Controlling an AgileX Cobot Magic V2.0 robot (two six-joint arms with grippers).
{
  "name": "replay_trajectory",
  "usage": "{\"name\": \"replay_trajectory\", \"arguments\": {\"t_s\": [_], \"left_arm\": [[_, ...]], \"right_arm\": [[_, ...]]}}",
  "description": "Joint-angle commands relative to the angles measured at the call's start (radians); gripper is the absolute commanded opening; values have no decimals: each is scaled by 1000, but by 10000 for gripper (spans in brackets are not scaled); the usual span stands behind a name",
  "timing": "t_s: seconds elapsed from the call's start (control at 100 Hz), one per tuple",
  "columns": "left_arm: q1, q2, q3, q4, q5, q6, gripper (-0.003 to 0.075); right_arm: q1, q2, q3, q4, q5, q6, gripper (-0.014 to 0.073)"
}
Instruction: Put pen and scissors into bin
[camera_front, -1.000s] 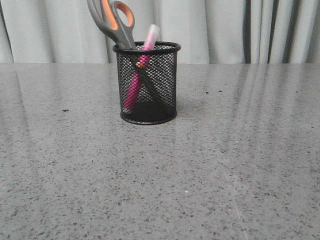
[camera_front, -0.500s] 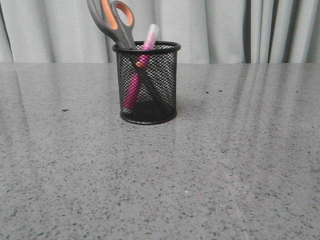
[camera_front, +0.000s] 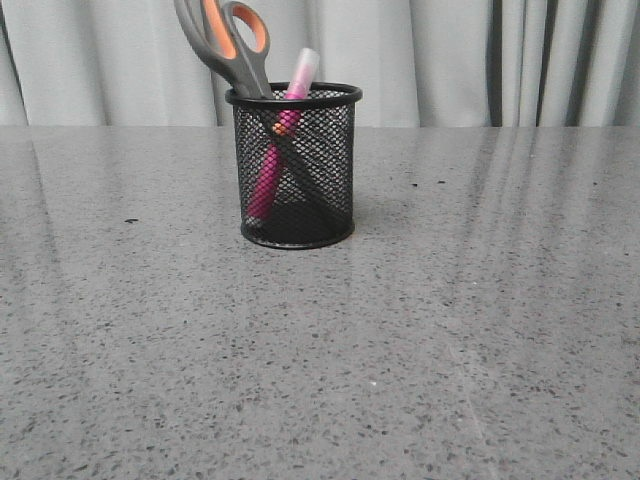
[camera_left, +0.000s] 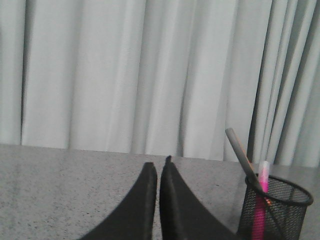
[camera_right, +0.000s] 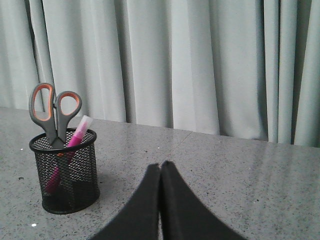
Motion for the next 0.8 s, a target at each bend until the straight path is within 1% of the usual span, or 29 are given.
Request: {"name": "replay_trajectory", "arguments": {"t_s": [0.0, 0.11, 0.23, 0.3, 0.42, 0.53, 0.56, 0.61, 0.79], "left_arm": [[35, 6, -12, 137, -38, -55, -20], [129, -9, 21, 216, -29, -138, -20], [215, -47, 51, 269, 29, -154, -20], [244, -72, 62, 287, 59, -154, -20], [258, -111, 107, 310, 74, -154, -20], [260, -111, 156, 310, 59, -173, -20], [260, -111, 172, 310, 36, -184, -20], [260, -111, 170, 311, 64, -186, -20], [284, -111, 170, 303, 59, -186, -20]], "right_arm": [[-7, 8, -27, -3, -72, -9, -65], [-7, 8, -27, -3, -72, -9, -65], [-7, 8, -27, -3, -72, -9, -65], [-7, 8, -27, -3, -72, -9, -65], [-7, 8, -27, -3, -72, -9, -65], [-7, 8, -27, -3, -72, -9, -65], [-7, 8, -27, -3, -72, -9, -65], [-7, 8, -27, -3, -72, -9, -65], [-7, 8, -27, -3, -72, -9, -65]]}}
